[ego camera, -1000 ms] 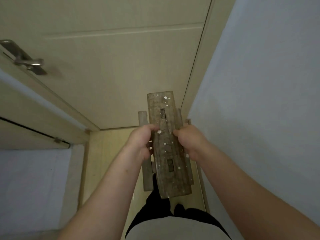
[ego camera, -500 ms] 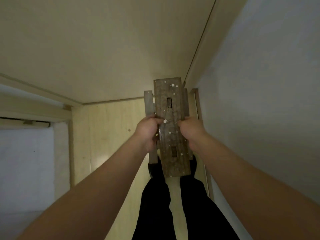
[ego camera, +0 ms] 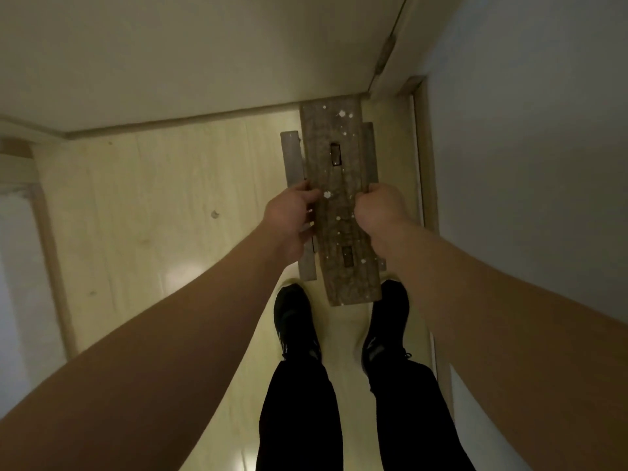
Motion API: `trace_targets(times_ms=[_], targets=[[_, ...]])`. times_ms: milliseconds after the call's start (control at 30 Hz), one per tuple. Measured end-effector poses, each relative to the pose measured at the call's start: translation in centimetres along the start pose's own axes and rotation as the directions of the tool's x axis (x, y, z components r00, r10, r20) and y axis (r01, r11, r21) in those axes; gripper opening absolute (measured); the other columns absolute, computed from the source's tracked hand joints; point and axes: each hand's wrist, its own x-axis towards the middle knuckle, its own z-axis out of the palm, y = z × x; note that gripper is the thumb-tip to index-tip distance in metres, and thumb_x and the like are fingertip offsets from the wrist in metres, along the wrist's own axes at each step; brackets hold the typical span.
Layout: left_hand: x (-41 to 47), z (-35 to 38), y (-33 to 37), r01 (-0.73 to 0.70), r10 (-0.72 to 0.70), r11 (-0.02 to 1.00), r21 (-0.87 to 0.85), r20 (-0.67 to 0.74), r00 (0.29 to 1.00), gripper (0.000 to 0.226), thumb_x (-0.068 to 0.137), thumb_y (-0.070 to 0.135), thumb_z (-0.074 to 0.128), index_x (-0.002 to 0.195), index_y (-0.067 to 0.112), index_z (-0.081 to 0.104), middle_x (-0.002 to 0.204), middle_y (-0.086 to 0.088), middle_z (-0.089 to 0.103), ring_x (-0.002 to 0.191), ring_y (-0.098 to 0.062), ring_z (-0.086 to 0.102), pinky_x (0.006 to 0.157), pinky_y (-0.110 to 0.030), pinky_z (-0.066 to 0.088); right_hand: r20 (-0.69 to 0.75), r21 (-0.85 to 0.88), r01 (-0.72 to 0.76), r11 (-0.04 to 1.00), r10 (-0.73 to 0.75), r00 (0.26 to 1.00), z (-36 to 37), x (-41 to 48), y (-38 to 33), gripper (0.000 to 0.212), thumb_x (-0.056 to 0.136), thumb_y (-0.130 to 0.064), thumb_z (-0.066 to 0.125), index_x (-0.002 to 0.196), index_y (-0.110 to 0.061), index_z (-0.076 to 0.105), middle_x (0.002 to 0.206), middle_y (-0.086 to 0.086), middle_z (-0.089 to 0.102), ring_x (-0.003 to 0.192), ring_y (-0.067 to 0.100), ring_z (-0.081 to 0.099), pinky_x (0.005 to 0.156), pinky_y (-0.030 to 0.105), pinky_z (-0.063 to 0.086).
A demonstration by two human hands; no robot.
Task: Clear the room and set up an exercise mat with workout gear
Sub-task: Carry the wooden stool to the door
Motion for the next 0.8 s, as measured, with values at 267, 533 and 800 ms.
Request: trace_targets(times_ms=[267, 533, 800], targets=[[8.4, -0.1, -2.9, 0.011, -0.012, 0.998, 0.054, 0.018, 1.000, 0.042, 0.097, 0.012, 0.059, 0.138, 0.019, 0.058, 0.111, 0.000, 0.071, 0.098, -0.017, 0.067, 0.071, -0.029, 0.056, -0.018, -0.049, -0.012, 0.999, 0.011, 1.000, 2.4, 6.7, 2.8, 0.025, 0.099, -0.005, 0.047, 0.110, 0.004, 0.067, 0.114, 0.022, 0.066, 0.106, 0.037, 0.064, 0.093, 0.049, 0.055], [11.0, -0.6, -4.4, -0.003, 0.004, 1.000, -0.008, 0.041, 0.999, 0.041, 0.096, 0.013, 0.064, 0.136, 0.019, 0.060, 0.113, 0.002, 0.073, 0.097, -0.013, 0.070, 0.067, -0.022, 0.058, -0.042, -0.085, 0.042, 0.995, -0.046, 0.998, 3.0, 8.2, 3.8, 0.027, 0.100, -0.010, 0.045, 0.112, -0.002, 0.068, 0.110, 0.009, 0.067, 0.099, 0.026, 0.063, 0.090, 0.038, 0.055], [11.9, -0.9, -6.5, -0.090, 0.118, 0.973, 0.212, -0.126, 0.985, 0.033, 0.090, 0.022, 0.073, 0.121, 0.012, 0.065, 0.107, -0.002, 0.071, 0.100, -0.019, 0.069, 0.093, -0.039, 0.058, -0.122, -0.060, 0.095, 0.994, -0.101, 0.987, 3.0, 8.0, 6.2, 0.026, 0.102, -0.031, 0.054, 0.111, -0.012, 0.070, 0.105, 0.004, 0.069, 0.099, 0.022, 0.065, 0.091, 0.037, 0.054]])
